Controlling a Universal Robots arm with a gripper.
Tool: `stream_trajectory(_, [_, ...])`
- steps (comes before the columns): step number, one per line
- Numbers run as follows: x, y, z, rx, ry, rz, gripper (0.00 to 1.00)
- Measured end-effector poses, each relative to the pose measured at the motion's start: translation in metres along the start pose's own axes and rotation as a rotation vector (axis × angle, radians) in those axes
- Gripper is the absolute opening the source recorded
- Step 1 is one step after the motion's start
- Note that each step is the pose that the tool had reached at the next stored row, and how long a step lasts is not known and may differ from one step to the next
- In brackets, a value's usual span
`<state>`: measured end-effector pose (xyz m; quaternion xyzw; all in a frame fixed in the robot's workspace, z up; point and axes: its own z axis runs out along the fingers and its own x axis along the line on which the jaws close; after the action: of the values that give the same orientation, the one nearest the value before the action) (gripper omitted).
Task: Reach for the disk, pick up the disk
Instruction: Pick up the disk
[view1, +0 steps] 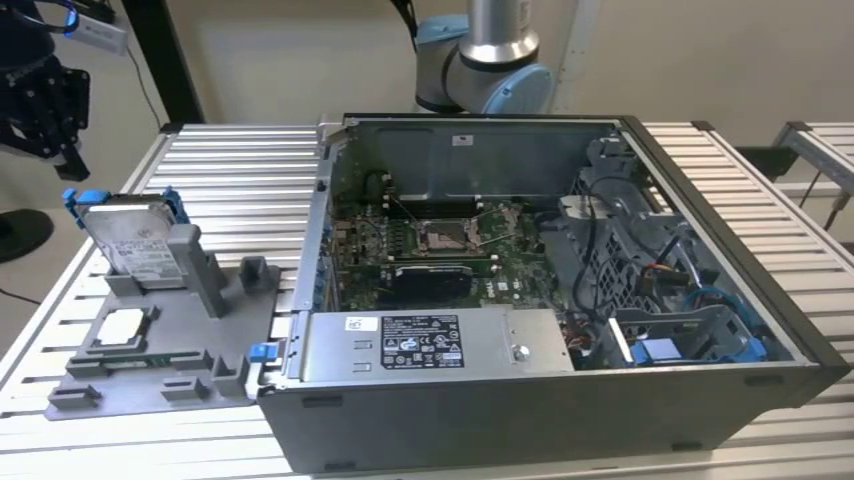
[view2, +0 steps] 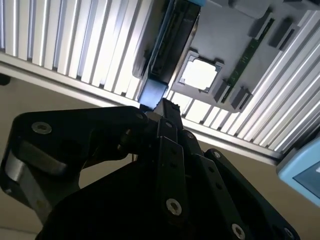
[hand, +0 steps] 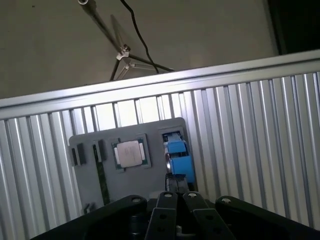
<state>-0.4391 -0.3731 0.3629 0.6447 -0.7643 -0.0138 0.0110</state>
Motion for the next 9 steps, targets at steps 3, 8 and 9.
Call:
stream_trajectory(3, [-0.0011, 0.0003, 0.001, 0.003, -0.0006, 0.0, 0.0])
stream_trajectory(8, [-0.0011, 0.001, 0.0012, 0.0031, -0.0006, 0.0, 0.0])
stream_trajectory(9, [-0.0011, 0.001, 0.0012, 0.0031, -0.0006, 0.0, 0.0])
